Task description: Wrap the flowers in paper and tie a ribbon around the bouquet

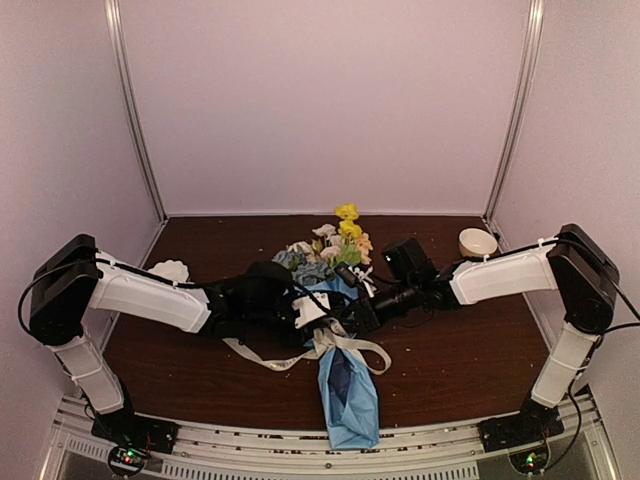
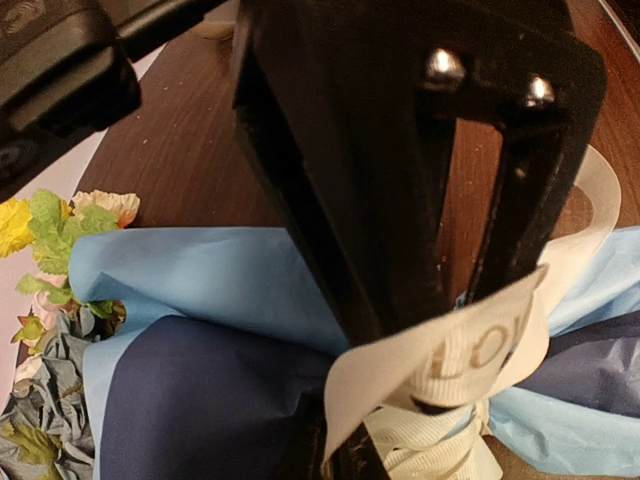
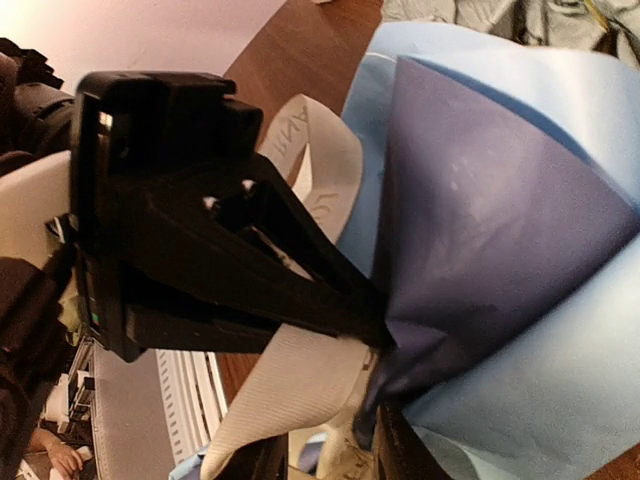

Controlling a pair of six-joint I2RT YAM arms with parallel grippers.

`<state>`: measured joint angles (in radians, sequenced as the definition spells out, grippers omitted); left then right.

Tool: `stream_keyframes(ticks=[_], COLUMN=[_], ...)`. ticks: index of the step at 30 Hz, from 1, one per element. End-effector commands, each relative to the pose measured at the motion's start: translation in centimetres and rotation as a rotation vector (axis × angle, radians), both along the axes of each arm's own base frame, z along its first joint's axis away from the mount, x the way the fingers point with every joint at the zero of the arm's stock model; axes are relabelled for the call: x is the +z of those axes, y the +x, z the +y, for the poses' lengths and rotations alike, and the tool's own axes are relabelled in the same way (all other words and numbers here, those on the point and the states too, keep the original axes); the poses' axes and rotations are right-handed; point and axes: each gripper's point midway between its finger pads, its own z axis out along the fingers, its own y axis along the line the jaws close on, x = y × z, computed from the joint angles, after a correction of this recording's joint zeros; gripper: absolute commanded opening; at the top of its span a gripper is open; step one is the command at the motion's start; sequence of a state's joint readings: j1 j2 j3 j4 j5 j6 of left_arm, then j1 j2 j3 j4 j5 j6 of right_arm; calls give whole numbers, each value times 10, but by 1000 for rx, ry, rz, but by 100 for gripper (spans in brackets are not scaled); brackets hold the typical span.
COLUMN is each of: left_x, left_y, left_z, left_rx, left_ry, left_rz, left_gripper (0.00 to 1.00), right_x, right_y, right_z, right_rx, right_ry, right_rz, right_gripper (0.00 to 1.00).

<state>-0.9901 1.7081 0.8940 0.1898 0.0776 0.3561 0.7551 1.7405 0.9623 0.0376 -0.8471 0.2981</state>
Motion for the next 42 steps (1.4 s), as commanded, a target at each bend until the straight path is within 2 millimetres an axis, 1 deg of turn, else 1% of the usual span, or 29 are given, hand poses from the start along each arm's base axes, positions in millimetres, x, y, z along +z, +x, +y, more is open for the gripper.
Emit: stream_keyframes(ticks=[1,4,7,11,13,16,21,26,28,31,32,33,36,39,41,42], left_x=[3,3,4,3,2,2,2,2,3,4,6,6,7,7,7,7], left_y=[5,5,6,7,8,8,11,12,13,13,13,13,13,14,15,15], left_z=[0,1,1,1,1,1,3,3,3,1,1,1,2,4,6,7], left_rx=[21,23,27,37,40,43,62,72,73,72,74,75,79,87,92,94], left_ry=[-26,-26,-27,-26,-26,-27,-22,-26,-32,-42,-47,-51,-58,-61,-60,-56], left_rz=[-9,-9,-11,-10,-9,-8,-11,-9,-8,-3,-1,1,7,12,12,13], left_gripper=[10,13,16,17,18,18,18,17,18,18,18,18,19,19,20,22], right_x=[19,19,14,1,1,2,-7,-10,-11,-13,-14,-14,-12,-9,-7,-5], right_y=[4,8,10,12,11,10,11,18,18,17,17,18,20,21,22,22], right_z=[15,17,17,13,14,18,21,16,15,16,17,16,13,11,11,11], right_rx=[10,-9,-20,-49,-48,-40,-34,-70,-72,-68,-68,-73,-90,-96,-98,-98], right_ry=[103,109,98,41,34,29,-35,-82,-92,-100,-105,-109,-118,-125,-124,-120], right_rz=[-8,-2,11,12,5,1,-10,-34,-37,-31,-33,-36,-51,-63,-65,-68], right_gripper=[30,30,30,31,33,34,33,34,31,24,19,13,4,0,0,0])
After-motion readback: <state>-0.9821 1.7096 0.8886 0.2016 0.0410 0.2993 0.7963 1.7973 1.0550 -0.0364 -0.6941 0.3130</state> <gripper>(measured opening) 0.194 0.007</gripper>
